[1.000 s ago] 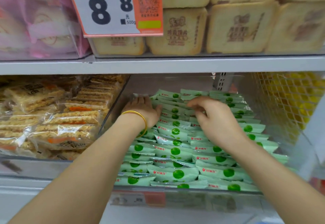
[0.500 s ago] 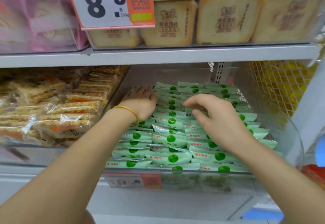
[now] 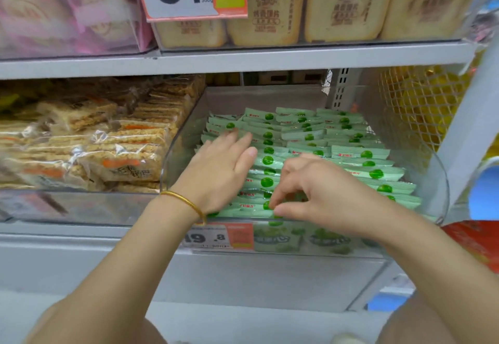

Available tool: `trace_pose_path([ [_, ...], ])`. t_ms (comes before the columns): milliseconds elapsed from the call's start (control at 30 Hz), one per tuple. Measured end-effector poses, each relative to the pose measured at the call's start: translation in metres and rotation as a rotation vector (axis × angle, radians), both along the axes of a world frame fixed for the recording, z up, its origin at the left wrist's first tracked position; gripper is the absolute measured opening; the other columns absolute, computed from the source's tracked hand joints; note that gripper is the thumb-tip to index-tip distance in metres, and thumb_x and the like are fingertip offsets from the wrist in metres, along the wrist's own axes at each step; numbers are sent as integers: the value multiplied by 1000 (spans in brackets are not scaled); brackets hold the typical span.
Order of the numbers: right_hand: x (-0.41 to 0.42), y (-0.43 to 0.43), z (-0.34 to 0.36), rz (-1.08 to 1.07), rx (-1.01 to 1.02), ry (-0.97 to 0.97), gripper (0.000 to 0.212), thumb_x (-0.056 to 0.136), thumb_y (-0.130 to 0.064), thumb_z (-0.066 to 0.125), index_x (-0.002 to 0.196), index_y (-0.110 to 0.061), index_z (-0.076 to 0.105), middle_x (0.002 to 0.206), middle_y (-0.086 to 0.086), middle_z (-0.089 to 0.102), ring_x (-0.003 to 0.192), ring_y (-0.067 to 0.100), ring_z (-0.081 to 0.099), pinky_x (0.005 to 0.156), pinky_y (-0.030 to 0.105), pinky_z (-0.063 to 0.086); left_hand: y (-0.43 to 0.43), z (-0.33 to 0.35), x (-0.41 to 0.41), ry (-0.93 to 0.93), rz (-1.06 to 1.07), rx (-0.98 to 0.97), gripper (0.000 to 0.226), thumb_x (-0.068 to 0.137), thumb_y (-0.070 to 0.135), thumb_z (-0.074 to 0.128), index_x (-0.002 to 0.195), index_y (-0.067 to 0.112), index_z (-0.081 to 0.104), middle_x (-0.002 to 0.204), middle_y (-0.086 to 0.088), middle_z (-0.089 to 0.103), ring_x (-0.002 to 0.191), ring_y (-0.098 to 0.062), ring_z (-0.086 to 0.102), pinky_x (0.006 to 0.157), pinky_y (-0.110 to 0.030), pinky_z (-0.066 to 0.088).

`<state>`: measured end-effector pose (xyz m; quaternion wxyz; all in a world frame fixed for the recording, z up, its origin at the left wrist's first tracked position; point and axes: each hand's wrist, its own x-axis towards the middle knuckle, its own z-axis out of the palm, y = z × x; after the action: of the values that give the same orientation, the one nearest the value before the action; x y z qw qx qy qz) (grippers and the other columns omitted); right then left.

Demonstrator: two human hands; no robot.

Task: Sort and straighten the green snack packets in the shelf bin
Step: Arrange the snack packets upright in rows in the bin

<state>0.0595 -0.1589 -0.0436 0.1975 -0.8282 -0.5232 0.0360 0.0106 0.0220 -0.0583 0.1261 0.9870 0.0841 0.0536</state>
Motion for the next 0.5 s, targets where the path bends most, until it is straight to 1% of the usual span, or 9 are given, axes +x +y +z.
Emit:
trace_pose_path([
  [100, 0, 2, -1, 2, -25, -37, 14, 82, -40, 67, 93, -32, 72, 84, -9, 52, 89, 9, 43, 82, 31, 41, -5, -10, -11, 99, -38, 25, 52, 100, 44, 11, 150, 30, 7, 160, 2, 1, 145, -9, -6, 119, -35, -2],
  [200, -1, 4, -4, 24, -25, -49, 8, 84, -34, 67, 87, -28, 72, 84, -9, 53, 88, 9, 42, 82, 30, 41, 1, -14, -12, 130, -53, 42, 51, 99, 45, 11, 149, 36, 3, 159, 4, -4, 145, -8, -9, 119, -35, -4],
  [300, 0, 4, -7, 56, 14, -60, 5, 85, -28, 65, 83, -25, 69, 79, -13, 53, 85, 11, 45, 81, 32, 42, 5, -13, -13, 148, -75, 55, 51, 99, 46, 10, 148, 38, 1, 159, 6, -8, 144, -6, -11, 118, -34, -6],
  [400, 2, 2, -9, 67, 33, -35, 6, 87, -27, 64, 81, -25, 66, 76, -17, 54, 84, 10, 46, 81, 30, 40, 6, -14, -14, 155, -84, 63, 51, 99, 45, 9, 148, 38, -1, 158, 7, -11, 144, -6, -13, 118, -34, -7],
  [500, 2, -2, -8, 57, 48, 8, 8, 89, -27, 61, 83, -25, 65, 76, -14, 60, 86, 10, 47, 80, 28, 40, 6, -13, -14, 150, -88, 40, 50, 99, 45, 9, 148, 37, 0, 158, 7, -10, 144, -5, -13, 118, -33, -7],
])
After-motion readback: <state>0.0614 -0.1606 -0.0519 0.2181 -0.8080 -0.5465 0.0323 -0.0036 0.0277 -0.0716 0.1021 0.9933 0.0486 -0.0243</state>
